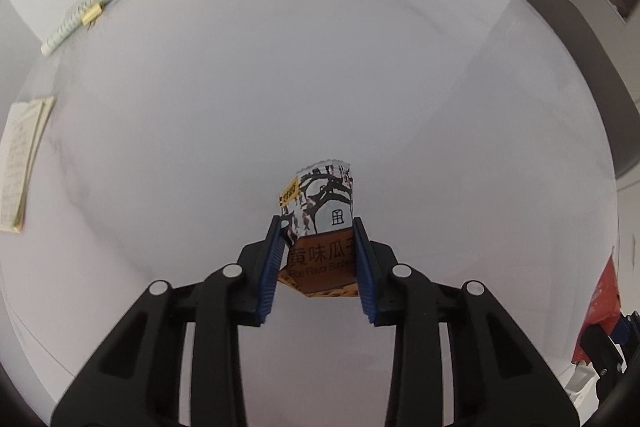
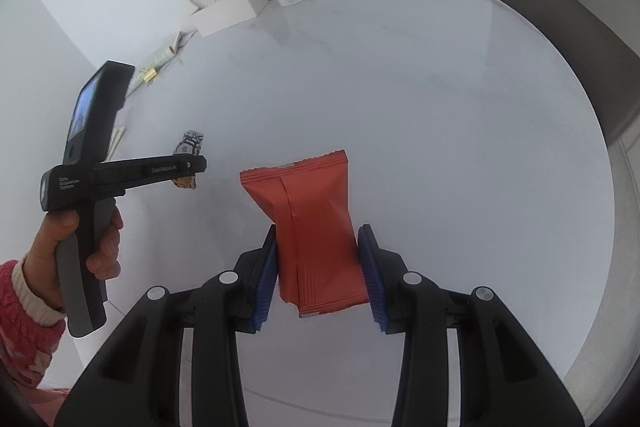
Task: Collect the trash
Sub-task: 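Carry the snack wrapper and red packet to the wastebasket and open both grippers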
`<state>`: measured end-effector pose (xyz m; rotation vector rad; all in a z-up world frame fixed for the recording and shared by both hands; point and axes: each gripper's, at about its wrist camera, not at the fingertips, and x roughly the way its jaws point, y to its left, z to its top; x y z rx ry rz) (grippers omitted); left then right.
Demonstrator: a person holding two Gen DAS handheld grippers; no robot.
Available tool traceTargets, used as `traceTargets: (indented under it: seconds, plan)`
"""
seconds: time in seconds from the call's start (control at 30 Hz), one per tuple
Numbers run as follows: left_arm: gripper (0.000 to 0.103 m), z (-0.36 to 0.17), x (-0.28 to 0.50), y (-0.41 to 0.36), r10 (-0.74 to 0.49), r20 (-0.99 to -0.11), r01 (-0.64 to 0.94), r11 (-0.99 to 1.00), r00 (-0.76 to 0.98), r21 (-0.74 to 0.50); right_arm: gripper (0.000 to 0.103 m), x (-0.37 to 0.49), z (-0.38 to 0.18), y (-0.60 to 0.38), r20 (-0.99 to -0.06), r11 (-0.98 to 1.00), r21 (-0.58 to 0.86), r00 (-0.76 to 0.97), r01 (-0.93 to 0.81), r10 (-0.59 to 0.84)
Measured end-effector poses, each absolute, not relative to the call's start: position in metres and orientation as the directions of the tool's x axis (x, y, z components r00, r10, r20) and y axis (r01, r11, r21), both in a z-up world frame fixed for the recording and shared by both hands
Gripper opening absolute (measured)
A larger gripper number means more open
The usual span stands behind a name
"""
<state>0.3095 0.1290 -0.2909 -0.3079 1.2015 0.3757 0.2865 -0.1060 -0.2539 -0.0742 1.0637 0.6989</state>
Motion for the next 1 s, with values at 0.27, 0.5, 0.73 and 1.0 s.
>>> traceTargets:
  seconds: [0.27, 0.5, 0.73, 1.0]
  plan:
    - [0.033, -0.242, 0.247, 0.056, 0.038, -0.915, -0.192, 0.981, 0.401, -0.043, 0.040, 0.222, -0.238, -0.178, -0.827, 0.861, 0.259, 0.360, -0.438, 0.432]
    - [0.033, -0.231, 0.178, -0.055, -0.176, -0.911, 0.085, 0.984, 0.373, -0.155, 0.041, 0.134, -0.243, -0.269, -0.854, 0.936, 0.216, 0.410, -0.278, 0.319]
    - [0.033, -0.259, 0.111, -0.155, -0.281, -0.931, 0.315, 0.928, 0.234, -0.201, 0.041, 0.056, -0.292, -0.334, -0.911, 0.974, 0.187, 0.349, -0.128, 0.221]
    - [0.033, -0.281, 0.069, -0.211, -0.239, -0.956, 0.393, 0.906, 0.173, -0.156, 0.041, 0.011, -0.385, -0.362, -0.950, 0.972, 0.222, 0.207, -0.074, 0.233]
